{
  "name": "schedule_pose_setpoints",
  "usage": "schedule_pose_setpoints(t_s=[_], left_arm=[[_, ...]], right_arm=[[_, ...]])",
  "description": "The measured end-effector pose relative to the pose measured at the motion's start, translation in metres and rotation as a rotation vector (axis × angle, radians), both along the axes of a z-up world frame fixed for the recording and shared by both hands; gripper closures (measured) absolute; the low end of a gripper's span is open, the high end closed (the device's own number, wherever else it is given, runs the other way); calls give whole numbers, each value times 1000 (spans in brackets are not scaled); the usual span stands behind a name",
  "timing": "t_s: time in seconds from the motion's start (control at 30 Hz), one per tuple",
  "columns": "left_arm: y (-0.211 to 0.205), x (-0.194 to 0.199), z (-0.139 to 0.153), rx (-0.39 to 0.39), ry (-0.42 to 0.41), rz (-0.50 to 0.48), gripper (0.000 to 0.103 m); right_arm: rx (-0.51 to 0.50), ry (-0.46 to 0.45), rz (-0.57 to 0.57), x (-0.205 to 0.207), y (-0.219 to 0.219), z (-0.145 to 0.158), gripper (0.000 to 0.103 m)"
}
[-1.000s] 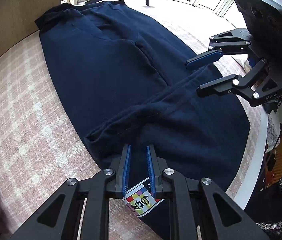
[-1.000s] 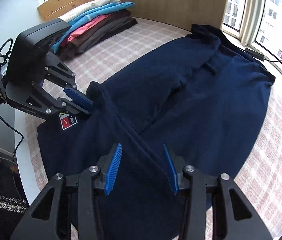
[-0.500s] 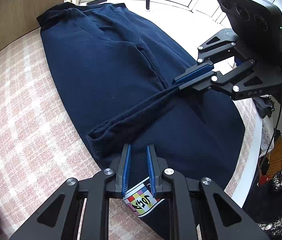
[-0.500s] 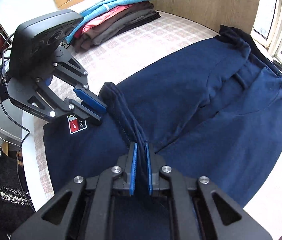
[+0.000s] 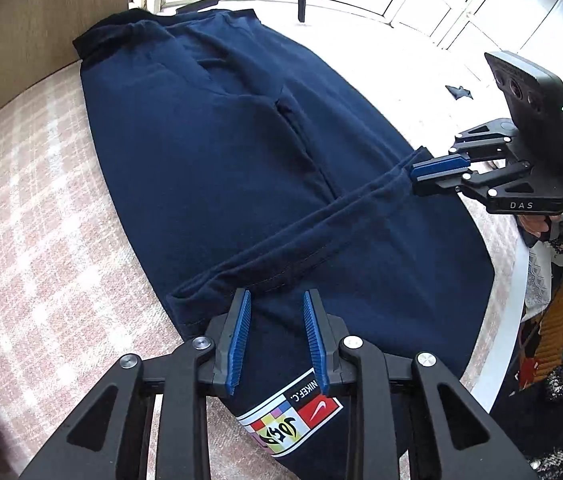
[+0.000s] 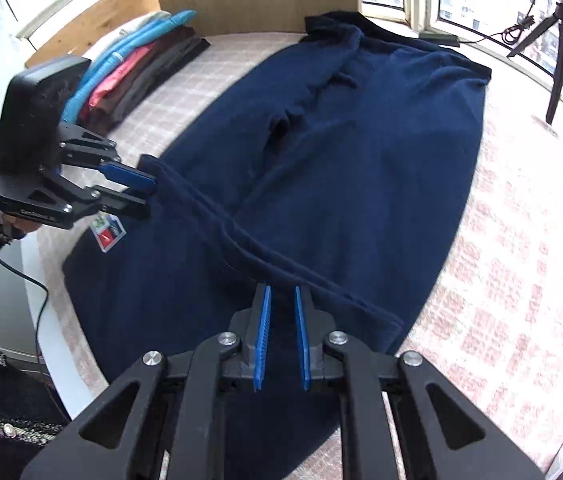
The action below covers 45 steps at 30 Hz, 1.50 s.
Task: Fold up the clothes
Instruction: 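Open both tools and move them to the shirt's collar end, then grasp the shirt edge with both tools and fold it over the body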
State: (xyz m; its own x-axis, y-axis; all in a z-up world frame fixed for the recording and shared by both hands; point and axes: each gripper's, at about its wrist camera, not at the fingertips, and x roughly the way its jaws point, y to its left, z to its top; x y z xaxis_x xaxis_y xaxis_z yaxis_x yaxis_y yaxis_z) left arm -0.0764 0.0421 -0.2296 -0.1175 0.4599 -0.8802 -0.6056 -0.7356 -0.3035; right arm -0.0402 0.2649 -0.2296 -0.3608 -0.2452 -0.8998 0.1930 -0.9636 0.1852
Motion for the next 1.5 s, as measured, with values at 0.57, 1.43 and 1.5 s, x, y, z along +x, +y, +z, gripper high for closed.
schedule_pose_setpoints(t_s=[0.57,1.43,1.5], left_arm=[[-54,-91,146,-35,323,195,67],[-7,-296,-11,-110,68,262,64],[-5,-302,-13,-85,50,270,62]], right_arm=[[-19,351,-233,1,86,197,66],[-27,156,-243,-268,174,-5,51],[-69,155,-211,-278,173,-6,51]])
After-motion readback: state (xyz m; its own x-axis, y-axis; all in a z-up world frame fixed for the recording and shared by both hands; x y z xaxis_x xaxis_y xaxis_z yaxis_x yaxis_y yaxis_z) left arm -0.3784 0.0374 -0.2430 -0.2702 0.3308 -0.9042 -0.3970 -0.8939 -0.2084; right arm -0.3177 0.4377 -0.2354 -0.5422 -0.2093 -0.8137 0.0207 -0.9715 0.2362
